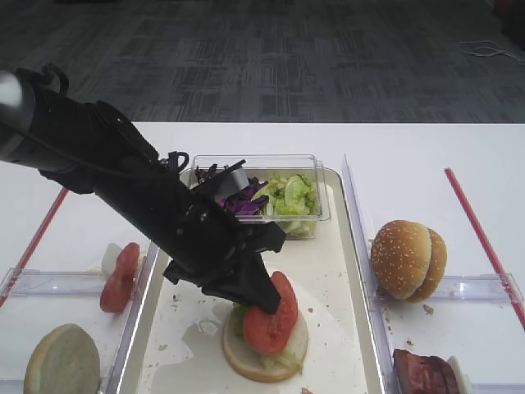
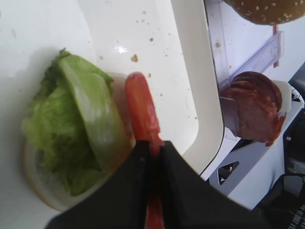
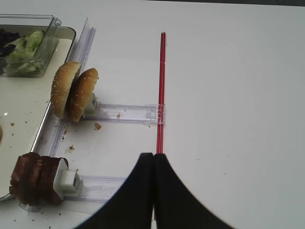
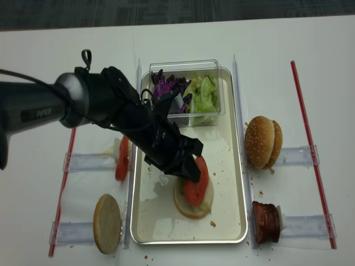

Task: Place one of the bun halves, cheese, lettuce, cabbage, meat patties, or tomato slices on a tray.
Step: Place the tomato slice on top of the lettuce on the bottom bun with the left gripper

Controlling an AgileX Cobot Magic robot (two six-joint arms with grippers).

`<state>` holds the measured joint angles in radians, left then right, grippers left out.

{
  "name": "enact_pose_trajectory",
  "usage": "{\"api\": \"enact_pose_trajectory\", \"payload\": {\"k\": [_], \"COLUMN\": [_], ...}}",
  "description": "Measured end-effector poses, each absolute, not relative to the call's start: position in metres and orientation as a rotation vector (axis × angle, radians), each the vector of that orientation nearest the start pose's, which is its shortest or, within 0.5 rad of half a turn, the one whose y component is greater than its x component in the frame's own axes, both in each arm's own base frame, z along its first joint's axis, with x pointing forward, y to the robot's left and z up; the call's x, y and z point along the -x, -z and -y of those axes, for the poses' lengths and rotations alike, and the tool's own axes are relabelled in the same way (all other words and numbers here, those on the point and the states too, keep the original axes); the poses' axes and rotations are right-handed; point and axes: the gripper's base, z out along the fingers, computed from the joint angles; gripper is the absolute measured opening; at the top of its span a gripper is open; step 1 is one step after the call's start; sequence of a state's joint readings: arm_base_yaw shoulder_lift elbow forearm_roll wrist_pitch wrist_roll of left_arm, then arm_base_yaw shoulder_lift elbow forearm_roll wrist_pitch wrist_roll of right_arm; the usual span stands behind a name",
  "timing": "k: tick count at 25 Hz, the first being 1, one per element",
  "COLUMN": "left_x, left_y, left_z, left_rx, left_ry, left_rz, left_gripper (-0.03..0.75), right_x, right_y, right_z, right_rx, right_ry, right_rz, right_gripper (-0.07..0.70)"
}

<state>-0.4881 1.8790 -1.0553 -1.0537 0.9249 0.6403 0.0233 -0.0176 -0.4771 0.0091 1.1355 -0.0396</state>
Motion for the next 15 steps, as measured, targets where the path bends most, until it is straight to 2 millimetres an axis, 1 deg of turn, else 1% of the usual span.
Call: {"api": "enact_pose_trajectory", "payload": {"k": [4, 11, 15], "left_x": [-0.2697, -0.2697, -0.2695], "left_y": [-0.1639, -0.1639, -0.1635], "left_z": [0.2140, 0.2140, 0.2129], "left_rx": [-0.604, -0.584, -0.584], "left_ry": [1.213, 1.215, 1.192], "left_rz": [-2.864, -2.874, -2.896], "left_gripper": [0.060, 0.130, 0.152], "right_x": [0.0083, 0.0083, 0.0083], "right_y": [-0.2649, -0.2649, -0.2649], "right_z": [-0.0006, -0.0006, -0.0006], "right_rx": [0.068, 0.068, 0.068], "right_ry": [-0.001, -0.001, -0.001], "right_rz": [-2.123, -2.123, -2.123], "right_gripper": [0.063, 0.063, 0.063]}}
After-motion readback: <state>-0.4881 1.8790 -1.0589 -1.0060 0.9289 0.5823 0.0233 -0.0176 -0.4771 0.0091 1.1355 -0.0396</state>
